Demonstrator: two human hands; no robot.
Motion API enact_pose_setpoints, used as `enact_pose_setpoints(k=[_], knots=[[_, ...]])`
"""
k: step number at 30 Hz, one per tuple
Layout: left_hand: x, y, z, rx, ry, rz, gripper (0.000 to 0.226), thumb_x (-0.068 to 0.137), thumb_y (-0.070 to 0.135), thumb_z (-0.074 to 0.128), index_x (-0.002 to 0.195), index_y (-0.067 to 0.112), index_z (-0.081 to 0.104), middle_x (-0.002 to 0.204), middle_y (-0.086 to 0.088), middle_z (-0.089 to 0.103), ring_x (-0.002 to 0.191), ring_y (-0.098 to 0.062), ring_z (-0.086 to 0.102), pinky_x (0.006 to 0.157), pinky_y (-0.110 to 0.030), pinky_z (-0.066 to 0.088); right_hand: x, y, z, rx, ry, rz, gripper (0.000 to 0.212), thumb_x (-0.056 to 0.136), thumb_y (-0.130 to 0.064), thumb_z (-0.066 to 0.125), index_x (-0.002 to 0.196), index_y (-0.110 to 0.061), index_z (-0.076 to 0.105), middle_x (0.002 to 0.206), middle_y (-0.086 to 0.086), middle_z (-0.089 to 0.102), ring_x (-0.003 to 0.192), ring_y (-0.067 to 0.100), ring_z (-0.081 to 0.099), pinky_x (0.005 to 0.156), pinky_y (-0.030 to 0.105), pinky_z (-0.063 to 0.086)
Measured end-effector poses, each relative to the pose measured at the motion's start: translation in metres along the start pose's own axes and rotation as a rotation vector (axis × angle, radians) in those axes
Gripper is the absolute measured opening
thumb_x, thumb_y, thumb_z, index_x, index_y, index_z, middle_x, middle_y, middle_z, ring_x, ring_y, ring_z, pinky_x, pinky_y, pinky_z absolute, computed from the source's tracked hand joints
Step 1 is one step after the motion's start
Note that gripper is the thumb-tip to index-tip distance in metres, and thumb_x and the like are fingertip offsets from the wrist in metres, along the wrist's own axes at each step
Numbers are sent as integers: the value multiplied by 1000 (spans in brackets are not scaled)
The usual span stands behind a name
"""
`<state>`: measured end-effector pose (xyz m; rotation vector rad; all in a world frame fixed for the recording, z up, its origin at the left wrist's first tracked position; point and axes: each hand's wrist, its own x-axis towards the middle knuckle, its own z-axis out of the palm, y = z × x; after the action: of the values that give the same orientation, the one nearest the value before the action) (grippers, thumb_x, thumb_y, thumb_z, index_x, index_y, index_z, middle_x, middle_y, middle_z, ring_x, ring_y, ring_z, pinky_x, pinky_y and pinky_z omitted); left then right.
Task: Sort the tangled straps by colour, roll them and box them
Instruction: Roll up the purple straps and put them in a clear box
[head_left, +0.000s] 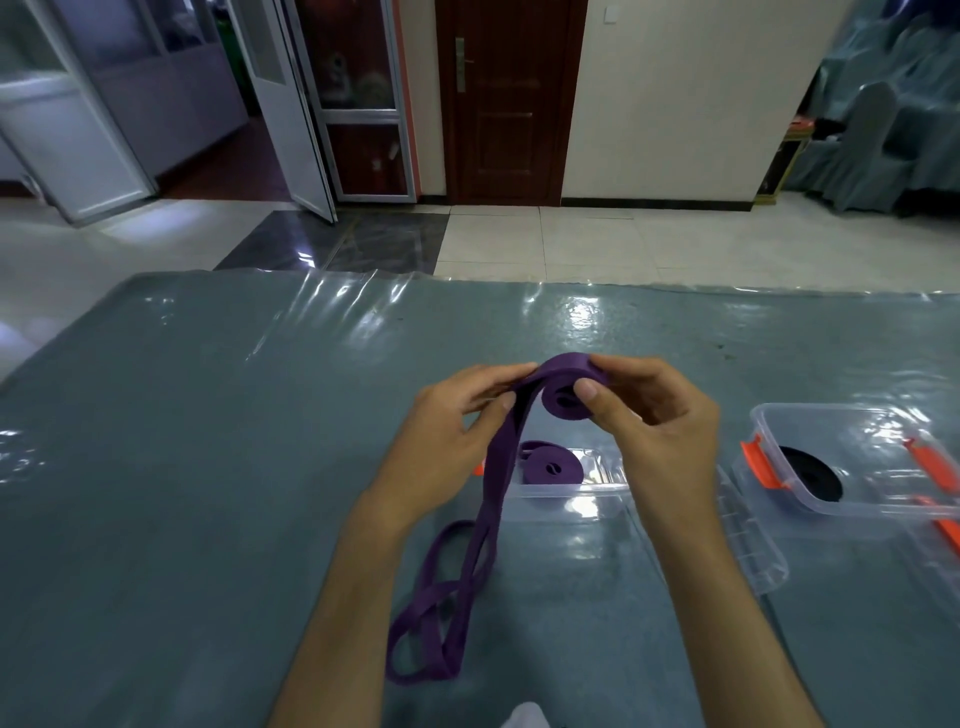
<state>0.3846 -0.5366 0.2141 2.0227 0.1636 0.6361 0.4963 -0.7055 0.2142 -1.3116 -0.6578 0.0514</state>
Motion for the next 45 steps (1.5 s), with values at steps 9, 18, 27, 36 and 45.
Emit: enact_pose_setpoints(k=[9, 18, 27, 36, 45], knots=[[-3, 6, 4, 257, 303, 252, 30, 109, 17, 54, 135, 16, 70, 130, 13, 59, 113, -1, 62, 99, -14, 48, -3, -6, 4, 78, -22, -33, 23, 87, -32, 86, 109, -30, 79, 105, 3, 81, 100, 23, 79, 83, 29, 63], [-2, -18, 6, -350, -34, 4, 50, 91, 12, 80, 134, 37, 71, 126, 7, 70, 109, -8, 64, 91, -24, 52, -3, -3, 0, 132, -4, 62, 32, 81, -45, 88, 108, -31, 80, 106, 5, 81, 101, 26, 79, 81, 32, 64], [-3, -19, 22, -360, -21, -142, 33, 87, 32, 86, 118, 31, 76, 118, 1, 77, 110, -22, 71, 90, -39, 53, -5, 3, -1, 108, -40, 83, 30, 80, -47, 88, 104, -31, 79, 104, 8, 80, 102, 30, 77, 86, 39, 64], [-6, -14, 25, -518, 75, -161, 20, 85, 21, 87, 103, 17, 79, 100, -7, 80, 91, -20, 76, 81, -25, 58, -8, 17, -3, 142, -96, 174, 16, 85, -29, 84, 94, -22, 72, 103, 9, 81, 99, 25, 79, 82, 34, 64], [-8, -12, 23, -502, 113, -157, 60, 79, 14, 92, 133, 23, 69, 104, -3, 82, 100, -16, 78, 89, -16, 55, -2, 21, -22, -16, -294, 182, 37, 86, -37, 81, 122, -33, 74, 102, 9, 71, 101, 43, 70, 93, 58, 61]])
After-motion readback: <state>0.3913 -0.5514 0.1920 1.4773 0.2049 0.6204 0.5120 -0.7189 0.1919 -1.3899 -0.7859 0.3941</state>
